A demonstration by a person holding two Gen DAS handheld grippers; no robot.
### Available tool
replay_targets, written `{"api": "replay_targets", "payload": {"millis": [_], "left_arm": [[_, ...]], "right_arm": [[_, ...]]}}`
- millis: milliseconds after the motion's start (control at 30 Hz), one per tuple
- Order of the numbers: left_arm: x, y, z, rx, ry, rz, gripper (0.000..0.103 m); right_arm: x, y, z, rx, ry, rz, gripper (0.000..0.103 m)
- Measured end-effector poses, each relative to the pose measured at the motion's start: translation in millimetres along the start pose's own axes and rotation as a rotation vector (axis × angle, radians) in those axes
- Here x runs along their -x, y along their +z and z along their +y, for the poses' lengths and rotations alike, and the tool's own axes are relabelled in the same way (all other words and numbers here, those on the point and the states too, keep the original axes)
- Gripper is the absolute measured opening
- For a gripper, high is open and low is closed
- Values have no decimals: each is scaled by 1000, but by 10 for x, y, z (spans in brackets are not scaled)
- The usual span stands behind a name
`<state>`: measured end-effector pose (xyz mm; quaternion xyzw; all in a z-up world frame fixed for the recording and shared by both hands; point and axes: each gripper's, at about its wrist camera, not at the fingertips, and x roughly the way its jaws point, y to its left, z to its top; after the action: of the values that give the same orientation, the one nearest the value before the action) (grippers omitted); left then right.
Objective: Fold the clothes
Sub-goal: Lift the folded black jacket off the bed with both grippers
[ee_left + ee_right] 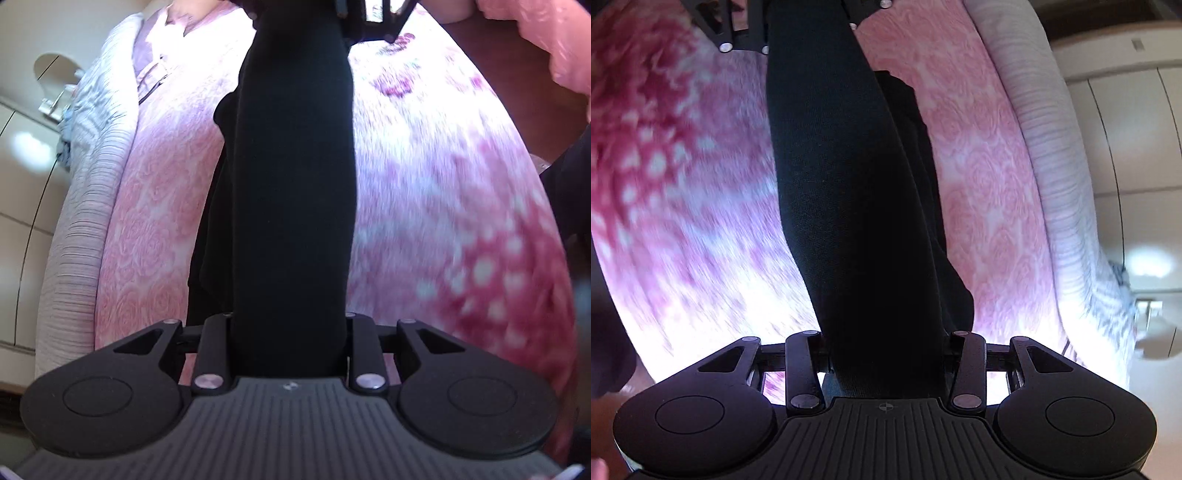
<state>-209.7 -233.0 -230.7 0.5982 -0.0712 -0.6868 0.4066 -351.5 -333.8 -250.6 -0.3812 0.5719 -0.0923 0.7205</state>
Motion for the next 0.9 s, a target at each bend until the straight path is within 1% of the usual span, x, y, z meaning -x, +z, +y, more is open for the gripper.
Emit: {"api": "replay_targets", "payload": {"millis": [67, 200, 267, 367, 500, 567, 633, 767, 900], "left_arm": [[11, 247, -145, 31, 29, 28, 24], [-79, 692, -472, 95, 85, 99, 24], [-108, 844, -613, 125, 117, 125, 24], [-119, 929, -786, 163, 169, 140, 24], [-127, 840, -984, 177, 236, 113, 24], [-119, 814, -1092, 165, 270, 106, 25], [-112, 789, -1200, 153, 304, 99, 25], [-98, 739, -1415, 129, 372, 84, 25], [-77, 691, -1626, 106, 438, 72, 26]], "right_arm": [[-66, -260, -36, 20, -12, -52, 42], [-236, -847, 78, 37, -25, -179, 42], [-281, -1077, 174, 42, -38, -236, 42], [-333, -1334, 300, 37, -65, -311, 42], [-368, -1408, 524, 20, -126, -356, 43], [-395, -1420, 649, 12, -161, -361, 44], [-389, -1425, 719, -27, -187, -359, 43], [-266, -1414, 962, -78, -232, -356, 42], [-287, -1449, 1233, -44, -319, -372, 43]]}}
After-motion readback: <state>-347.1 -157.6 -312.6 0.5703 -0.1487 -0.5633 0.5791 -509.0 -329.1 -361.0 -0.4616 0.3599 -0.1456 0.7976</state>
